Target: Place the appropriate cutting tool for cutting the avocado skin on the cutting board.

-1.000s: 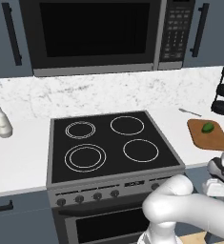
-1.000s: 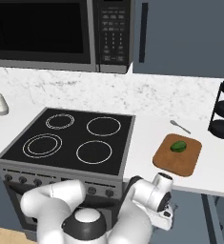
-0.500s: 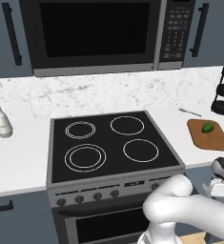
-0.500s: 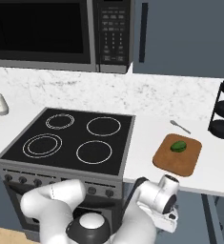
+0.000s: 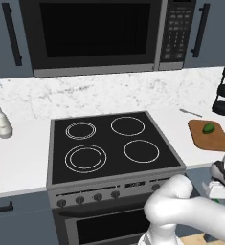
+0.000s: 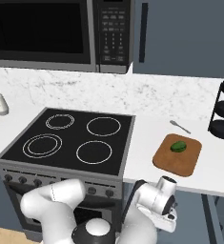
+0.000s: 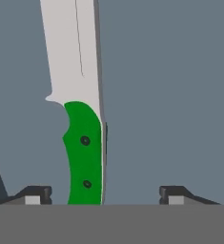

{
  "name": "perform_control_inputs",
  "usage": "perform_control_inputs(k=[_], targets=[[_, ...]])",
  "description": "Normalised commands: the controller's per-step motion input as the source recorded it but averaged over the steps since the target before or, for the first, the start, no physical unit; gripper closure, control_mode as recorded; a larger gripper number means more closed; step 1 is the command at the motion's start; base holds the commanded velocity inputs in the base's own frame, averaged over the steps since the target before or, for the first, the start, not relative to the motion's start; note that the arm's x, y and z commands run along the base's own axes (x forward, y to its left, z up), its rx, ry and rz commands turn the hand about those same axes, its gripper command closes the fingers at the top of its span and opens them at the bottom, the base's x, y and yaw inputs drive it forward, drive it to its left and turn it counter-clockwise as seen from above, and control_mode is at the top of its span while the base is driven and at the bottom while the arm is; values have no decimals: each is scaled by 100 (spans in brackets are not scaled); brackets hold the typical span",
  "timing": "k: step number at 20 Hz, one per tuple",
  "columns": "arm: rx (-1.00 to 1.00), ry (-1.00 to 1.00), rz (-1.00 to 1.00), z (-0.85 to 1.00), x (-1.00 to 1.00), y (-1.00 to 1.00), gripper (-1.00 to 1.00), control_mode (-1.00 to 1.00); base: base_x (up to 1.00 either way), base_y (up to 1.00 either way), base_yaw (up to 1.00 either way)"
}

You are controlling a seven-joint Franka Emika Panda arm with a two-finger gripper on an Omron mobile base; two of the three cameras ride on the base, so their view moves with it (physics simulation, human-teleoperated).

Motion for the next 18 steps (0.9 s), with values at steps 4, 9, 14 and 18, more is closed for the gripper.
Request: perform_control_inputs(k=[4,9,14,18], targets=[[-1,0,2,-58,0,33,-100,-100,0,0,0],[0,0,0,-49,-18,25,-100,-100,0,0,0],[0,0,0,-51,-40,21,-100,-100,0,0,0],[0,0,0,-69,-5,32,-100,-100,0,0,0]])
